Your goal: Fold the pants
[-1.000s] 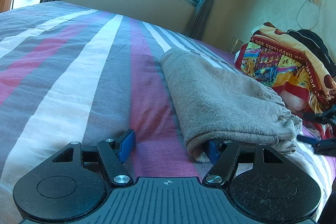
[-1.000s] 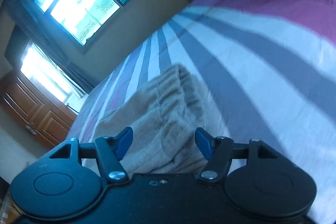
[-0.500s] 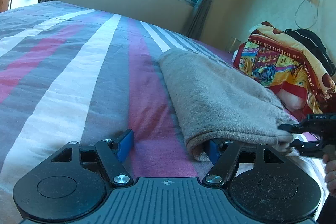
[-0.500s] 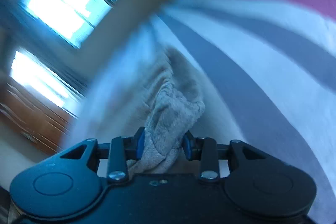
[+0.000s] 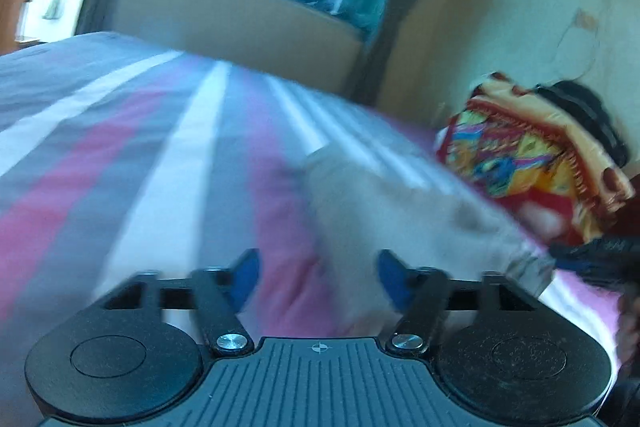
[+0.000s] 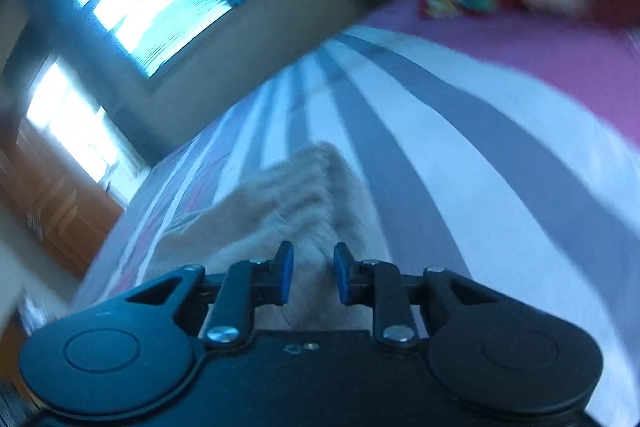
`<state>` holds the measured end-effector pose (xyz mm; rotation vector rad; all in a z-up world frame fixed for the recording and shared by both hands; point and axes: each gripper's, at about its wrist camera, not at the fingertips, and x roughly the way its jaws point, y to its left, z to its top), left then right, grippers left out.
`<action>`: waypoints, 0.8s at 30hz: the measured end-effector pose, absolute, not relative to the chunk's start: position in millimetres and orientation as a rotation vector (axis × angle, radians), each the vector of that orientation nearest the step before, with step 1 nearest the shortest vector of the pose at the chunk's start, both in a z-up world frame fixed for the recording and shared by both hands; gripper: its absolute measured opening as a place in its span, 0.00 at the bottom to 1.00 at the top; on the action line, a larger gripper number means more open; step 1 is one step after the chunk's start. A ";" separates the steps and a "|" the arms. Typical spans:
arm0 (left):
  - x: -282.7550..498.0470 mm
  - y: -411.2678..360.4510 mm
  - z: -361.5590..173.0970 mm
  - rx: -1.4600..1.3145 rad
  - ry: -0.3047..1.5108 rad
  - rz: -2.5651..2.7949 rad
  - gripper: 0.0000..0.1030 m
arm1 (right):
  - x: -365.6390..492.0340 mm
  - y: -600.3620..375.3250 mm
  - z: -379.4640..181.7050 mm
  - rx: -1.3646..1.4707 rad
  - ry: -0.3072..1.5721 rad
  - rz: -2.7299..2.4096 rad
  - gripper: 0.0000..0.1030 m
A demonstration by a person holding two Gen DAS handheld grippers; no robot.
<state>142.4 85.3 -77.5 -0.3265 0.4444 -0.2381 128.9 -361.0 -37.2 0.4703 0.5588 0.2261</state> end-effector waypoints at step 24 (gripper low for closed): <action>287.7 26.3 -49.7 -0.218 0.619 -0.433 0.32 | 223.9 -303.9 -30.7 -0.046 0.620 0.332 0.31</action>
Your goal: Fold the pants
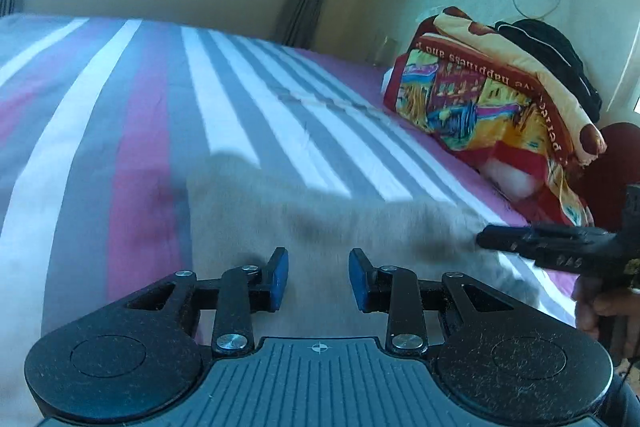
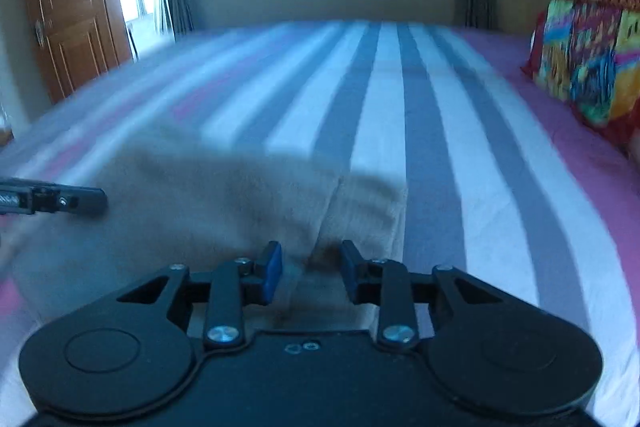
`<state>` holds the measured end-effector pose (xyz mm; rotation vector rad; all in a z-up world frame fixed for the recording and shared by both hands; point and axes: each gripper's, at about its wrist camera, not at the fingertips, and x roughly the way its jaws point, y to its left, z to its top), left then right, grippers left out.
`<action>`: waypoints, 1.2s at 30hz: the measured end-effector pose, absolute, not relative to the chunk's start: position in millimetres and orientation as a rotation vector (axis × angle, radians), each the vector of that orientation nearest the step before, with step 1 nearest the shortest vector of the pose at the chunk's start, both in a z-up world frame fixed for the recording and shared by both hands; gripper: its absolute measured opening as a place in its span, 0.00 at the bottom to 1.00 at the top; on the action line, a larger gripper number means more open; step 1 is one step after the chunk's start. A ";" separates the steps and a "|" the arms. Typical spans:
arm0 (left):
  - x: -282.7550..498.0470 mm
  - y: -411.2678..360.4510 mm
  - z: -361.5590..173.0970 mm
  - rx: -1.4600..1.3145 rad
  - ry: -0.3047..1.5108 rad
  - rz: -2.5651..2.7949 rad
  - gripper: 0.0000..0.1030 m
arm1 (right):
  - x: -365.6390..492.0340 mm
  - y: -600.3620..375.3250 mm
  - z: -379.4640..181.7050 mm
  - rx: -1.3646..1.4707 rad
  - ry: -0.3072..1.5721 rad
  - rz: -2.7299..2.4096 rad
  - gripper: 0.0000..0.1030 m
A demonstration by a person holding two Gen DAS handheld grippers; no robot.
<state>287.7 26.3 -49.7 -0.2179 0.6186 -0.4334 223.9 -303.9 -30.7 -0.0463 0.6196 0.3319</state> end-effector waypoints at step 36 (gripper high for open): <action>233.7 -27.5 -53.6 0.062 0.716 -0.299 0.49 | 185.3 -295.6 -34.5 0.003 0.652 0.222 0.62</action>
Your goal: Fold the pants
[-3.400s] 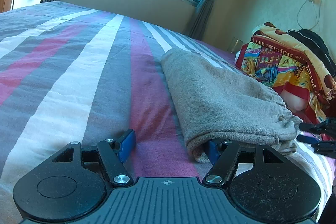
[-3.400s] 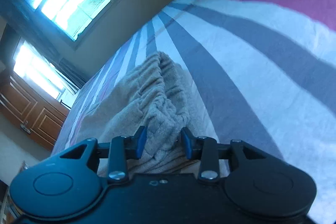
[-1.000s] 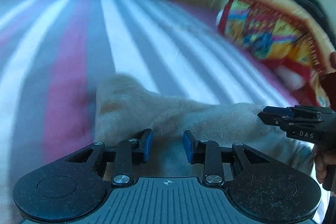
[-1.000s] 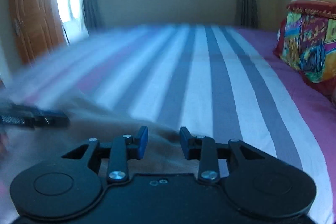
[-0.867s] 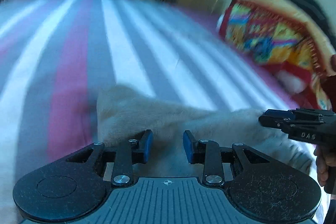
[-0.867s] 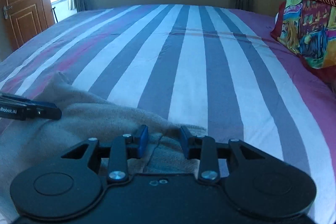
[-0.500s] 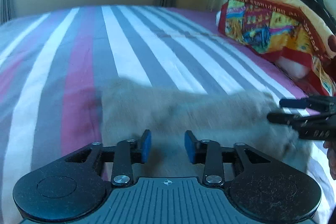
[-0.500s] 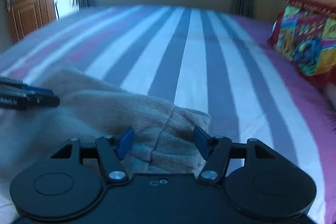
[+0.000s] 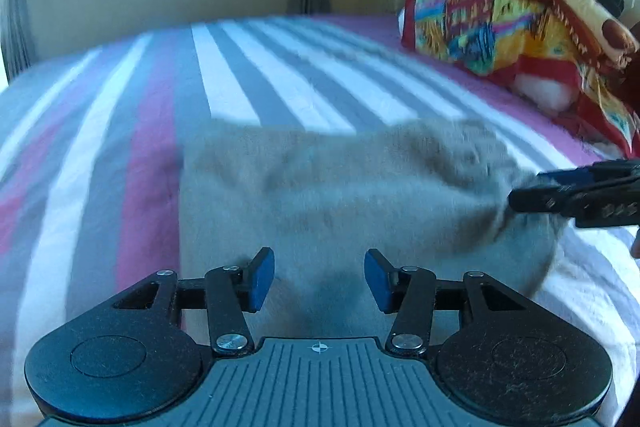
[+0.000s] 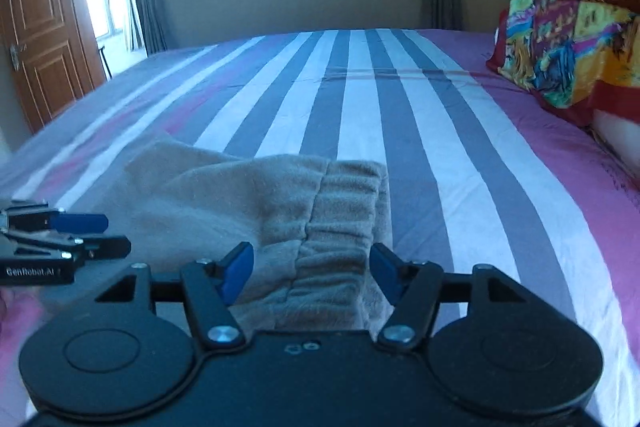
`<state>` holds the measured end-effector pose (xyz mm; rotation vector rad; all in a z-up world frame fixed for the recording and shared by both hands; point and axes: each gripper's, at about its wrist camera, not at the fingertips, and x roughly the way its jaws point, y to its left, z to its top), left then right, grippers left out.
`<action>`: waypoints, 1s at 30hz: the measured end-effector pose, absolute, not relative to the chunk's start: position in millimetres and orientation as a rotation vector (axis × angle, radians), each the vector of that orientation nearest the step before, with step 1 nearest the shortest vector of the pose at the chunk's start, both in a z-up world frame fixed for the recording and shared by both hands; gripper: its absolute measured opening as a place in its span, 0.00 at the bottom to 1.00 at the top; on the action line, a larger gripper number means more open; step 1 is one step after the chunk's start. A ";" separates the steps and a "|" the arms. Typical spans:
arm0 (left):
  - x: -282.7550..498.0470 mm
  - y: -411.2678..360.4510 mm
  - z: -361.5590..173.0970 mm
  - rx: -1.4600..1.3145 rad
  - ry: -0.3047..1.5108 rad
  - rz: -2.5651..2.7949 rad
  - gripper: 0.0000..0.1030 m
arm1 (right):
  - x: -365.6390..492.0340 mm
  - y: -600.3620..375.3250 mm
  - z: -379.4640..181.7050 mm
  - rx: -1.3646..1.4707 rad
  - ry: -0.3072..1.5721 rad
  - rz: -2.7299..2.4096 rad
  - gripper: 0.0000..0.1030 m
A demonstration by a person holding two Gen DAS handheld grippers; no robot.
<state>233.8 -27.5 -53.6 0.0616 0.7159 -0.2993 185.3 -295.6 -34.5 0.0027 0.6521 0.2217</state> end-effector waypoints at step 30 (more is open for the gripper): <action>229.4 135.3 -120.7 -0.695 0.784 -0.562 0.49 | 189.2 -402.0 -95.4 0.652 0.787 0.404 0.78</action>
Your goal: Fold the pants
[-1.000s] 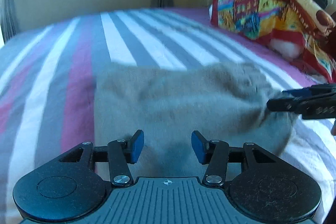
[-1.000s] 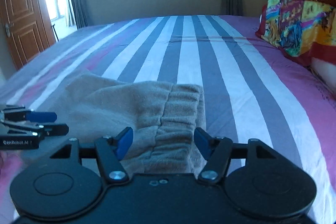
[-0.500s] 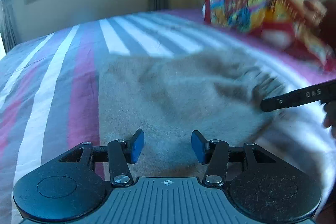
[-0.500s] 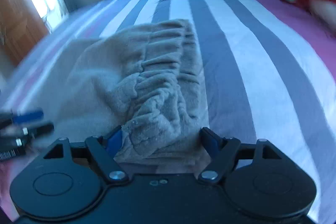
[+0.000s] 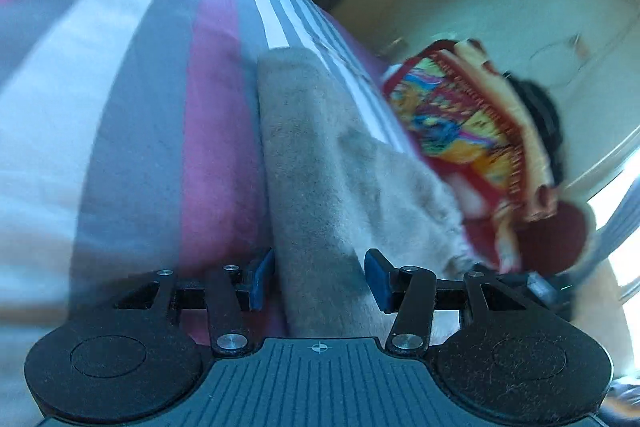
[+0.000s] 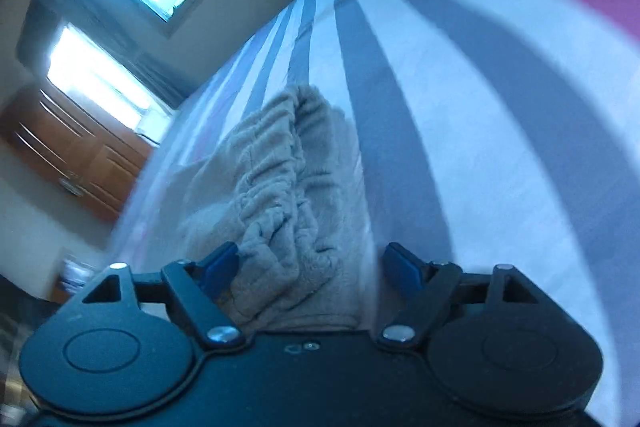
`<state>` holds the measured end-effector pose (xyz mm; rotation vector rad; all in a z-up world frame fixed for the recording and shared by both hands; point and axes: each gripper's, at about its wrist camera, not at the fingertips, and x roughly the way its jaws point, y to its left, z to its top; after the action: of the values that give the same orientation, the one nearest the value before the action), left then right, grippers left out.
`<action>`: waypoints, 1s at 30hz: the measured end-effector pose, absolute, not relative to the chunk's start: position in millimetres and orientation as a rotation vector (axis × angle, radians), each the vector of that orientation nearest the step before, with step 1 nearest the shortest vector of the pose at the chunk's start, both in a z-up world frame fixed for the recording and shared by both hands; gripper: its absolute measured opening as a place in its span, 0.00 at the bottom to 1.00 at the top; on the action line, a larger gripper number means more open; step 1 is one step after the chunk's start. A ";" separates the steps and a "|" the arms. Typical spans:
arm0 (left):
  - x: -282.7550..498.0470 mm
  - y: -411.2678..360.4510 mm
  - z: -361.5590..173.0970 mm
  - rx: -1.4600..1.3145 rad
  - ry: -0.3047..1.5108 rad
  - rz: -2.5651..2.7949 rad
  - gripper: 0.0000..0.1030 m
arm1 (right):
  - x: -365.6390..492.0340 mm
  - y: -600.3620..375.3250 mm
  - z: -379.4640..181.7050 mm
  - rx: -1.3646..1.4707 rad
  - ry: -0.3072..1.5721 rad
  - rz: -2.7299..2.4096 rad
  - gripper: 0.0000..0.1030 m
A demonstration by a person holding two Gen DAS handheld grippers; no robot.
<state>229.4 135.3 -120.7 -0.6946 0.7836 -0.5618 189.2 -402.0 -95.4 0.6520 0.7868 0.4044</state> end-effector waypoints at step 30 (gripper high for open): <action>325.6 170.0 -101.2 -0.824 0.622 -0.856 0.25 | 293.1 -353.5 -43.9 0.573 0.787 0.913 0.43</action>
<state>325.6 170.0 -101.2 -0.8237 0.6221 -0.8562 293.1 -353.5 -43.9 0.5725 0.7866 0.9125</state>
